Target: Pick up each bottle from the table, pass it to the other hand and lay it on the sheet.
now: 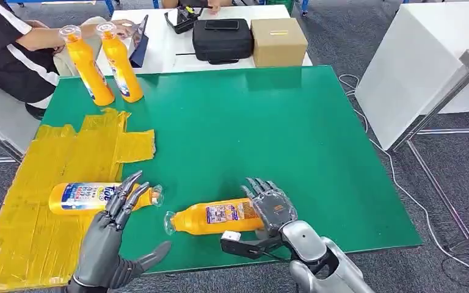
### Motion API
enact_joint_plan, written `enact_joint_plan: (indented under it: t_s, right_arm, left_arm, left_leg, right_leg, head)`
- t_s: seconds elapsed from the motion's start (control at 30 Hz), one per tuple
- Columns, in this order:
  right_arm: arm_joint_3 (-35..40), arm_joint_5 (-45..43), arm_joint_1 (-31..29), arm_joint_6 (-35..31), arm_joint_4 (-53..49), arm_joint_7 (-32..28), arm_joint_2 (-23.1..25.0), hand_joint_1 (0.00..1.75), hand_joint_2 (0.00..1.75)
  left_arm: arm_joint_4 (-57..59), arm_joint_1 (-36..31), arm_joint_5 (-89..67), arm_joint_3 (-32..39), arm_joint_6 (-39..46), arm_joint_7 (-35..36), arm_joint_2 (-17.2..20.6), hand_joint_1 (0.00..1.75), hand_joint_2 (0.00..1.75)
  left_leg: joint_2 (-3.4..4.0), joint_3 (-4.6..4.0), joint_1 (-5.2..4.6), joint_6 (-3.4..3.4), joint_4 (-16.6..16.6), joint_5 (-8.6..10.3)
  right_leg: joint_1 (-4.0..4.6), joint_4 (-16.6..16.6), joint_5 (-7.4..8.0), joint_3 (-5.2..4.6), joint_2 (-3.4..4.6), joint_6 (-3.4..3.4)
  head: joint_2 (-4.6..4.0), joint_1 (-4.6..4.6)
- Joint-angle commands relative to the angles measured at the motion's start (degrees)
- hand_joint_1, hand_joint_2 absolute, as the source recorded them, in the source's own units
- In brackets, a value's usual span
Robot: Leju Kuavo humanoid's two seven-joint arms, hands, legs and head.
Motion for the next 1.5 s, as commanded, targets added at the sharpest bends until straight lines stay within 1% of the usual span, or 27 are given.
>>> enact_joint_plan:
  t_s: [0.03, 0.2, 0.33, 0.6, 0.73, 0.83, 0.87, 0.9, 0.93, 1.0, 1.1, 1.17, 1.23, 1.3, 1.5]
  right_arm:
    - [1.01, -1.47, -1.99, 1.15, 6.15, 0.48, -0.73, 0.00, 1.75]
    - [-0.34, -4.12, -2.16, 0.92, 10.09, -0.27, 0.02, 0.00, 1.75]
    - [-0.37, -4.22, -2.24, 0.82, 10.50, -0.36, 0.08, 0.00, 1.75]
    - [2.32, -4.18, -4.98, -0.57, 17.33, -2.11, 1.89, 0.00, 1.75]
    - [2.36, -4.19, -4.97, -0.64, 17.41, -2.12, 1.92, 0.00, 1.75]
    - [2.36, -4.19, -4.97, -0.64, 17.41, -2.12, 1.92, 0.00, 1.75]
    - [2.43, -4.36, -5.05, -0.92, 17.49, -2.31, 1.83, 0.05, 1.75]
    - [2.42, -4.42, -5.22, -1.08, 17.99, -2.24, 2.05, 0.47, 1.75]
    - [2.48, -4.35, -5.54, -2.21, 19.14, -2.22, 2.34, 1.40, 1.75]
    - [2.36, -4.60, -6.19, -4.42, 21.62, -2.33, 3.10, 1.75, 1.75]
    - [1.72, -5.66, -6.34, -9.57, 24.32, -2.62, 3.57, 1.75, 1.75]
    - [0.35, -6.93, -5.20, -14.29, 23.58, -4.00, 3.67, 1.75, 1.75]
    - [-0.68, -7.51, -4.17, -17.44, 22.52, -4.62, 3.73, 1.75, 1.75]
    - [-2.41, -9.66, -2.77, -21.31, 21.61, -6.24, 4.36, 1.75, 1.75]
    - [-2.65, -10.02, -2.34, -22.00, 21.54, -6.58, 4.44, 1.75, 1.75]
  left_arm:
    - [1.78, 1.61, 2.85, 3.69, -1.82, -1.85, -0.59, 0.00, 1.75]
    - [2.29, 1.22, 2.36, 3.64, -1.97, -3.24, -0.44, 0.00, 1.75]
    - [2.34, 1.10, 2.34, 3.61, -1.93, -3.24, -0.52, 0.00, 1.75]
    - [2.97, 0.59, 2.12, 3.27, -0.79, -3.29, 0.06, 0.00, 1.75]
    - [3.06, 0.79, 2.12, 3.29, -0.77, -3.29, 0.19, 0.00, 1.75]
    - [3.06, 0.79, 2.12, 3.29, -0.77, -3.29, 0.19, 0.00, 1.75]
    - [2.93, 0.84, 2.07, 3.28, -0.60, -3.24, 0.21, 0.00, 1.75]
    - [2.96, 0.87, 1.99, 3.30, -0.51, -3.18, 0.25, 0.00, 1.75]
    - [2.94, 1.05, 1.94, 3.31, -0.27, -3.06, 0.25, 0.00, 1.75]
    - [2.89, 1.41, 2.17, 3.29, -0.03, -3.26, 0.45, 0.00, 1.75]
    - [3.29, 1.42, 3.34, 3.10, -0.63, -3.82, 0.55, 0.00, 1.75]
    - [3.48, 1.50, 3.31, 3.12, -0.78, -4.07, 0.57, 0.00, 1.75]
    - [3.57, 1.55, 3.23, 3.19, -0.79, -4.20, 0.59, 0.00, 1.75]
    - [3.56, 1.67, 3.25, 3.31, -0.71, -4.24, 0.56, 0.00, 1.75]
    - [3.60, 1.82, 3.33, 3.34, -0.74, -4.27, 0.69, 0.00, 1.75]
  left_leg:
    - [-0.01, 0.10, 0.01, -0.08, -0.06, -0.01]
    - [-0.06, 0.24, 0.05, -0.15, -0.11, -0.04]
    - [-0.10, 0.23, 0.04, -0.16, -0.10, -0.02]
    - [-0.03, 0.21, 0.05, -0.11, -0.09, 0.00]
    - [0.05, 0.38, 0.07, -0.12, -0.11, 0.00]
    - [-0.03, 0.44, 0.10, -0.16, -0.11, 0.02]
    - [0.01, 0.51, 0.11, -0.14, -0.11, 0.01]
    - [0.04, 0.57, 0.08, -0.12, -0.10, -0.01]
    - [0.01, 0.56, 0.10, -0.19, -0.12, 0.01]
    - [0.03, 0.57, 0.12, -0.19, -0.14, 0.02]
    - [0.04, 0.55, 0.10, -0.15, -0.12, 0.00]
    - [0.03, 0.57, 0.08, -0.16, -0.16, 0.01]
    - [-0.07, 0.65, 0.09, -0.19, -0.15, 0.01]
    - [-0.09, 0.59, 0.08, -0.19, -0.12, 0.02]
    - [-0.06, 0.41, 0.06, -0.20, -0.09, -0.01]
  right_leg:
    - [-0.01, -0.07, 0.00, 0.09, 0.11, -0.03]
    - [0.02, -0.15, 0.00, 0.25, 0.17, -0.05]
    - [0.01, -0.13, 0.00, 0.23, 0.15, -0.05]
    - [0.03, -0.12, 0.02, 0.18, 0.14, -0.04]
    - [0.04, -0.13, 0.04, 0.31, 0.18, -0.05]
    - [0.07, -0.15, 0.05, 0.34, 0.19, -0.06]
    - [0.07, -0.15, 0.05, 0.29, 0.20, -0.06]
    - [0.04, -0.11, 0.03, 0.26, 0.17, -0.05]
    - [0.06, -0.14, 0.06, 0.23, 0.23, -0.07]
    - [0.08, -0.16, 0.09, 0.22, 0.25, -0.08]
    - [0.06, -0.13, 0.05, 0.25, 0.22, -0.07]
    - [0.04, -0.16, 0.06, 0.51, 0.23, -0.06]
    - [0.05, -0.17, 0.01, 0.63, 0.17, -0.07]
    - [0.03, -0.13, 0.01, 0.56, 0.14, -0.06]
    - [0.03, -0.09, 0.00, 0.38, 0.18, -0.07]
  head:
    - [0.00, 0.00]
    - [0.00, 0.00]
    - [0.00, 0.00]
    - [0.00, 0.00]
    - [0.02, 0.00]
    - [0.00, 0.00]
    - [0.02, 0.02]
    - [0.02, 0.02]
    - [0.00, 0.00]
    - [0.00, 0.00]
    - [0.00, 0.00]
    - [0.00, -0.02]
    - [0.02, 0.02]
    - [0.00, 0.00]
    - [0.02, 0.00]
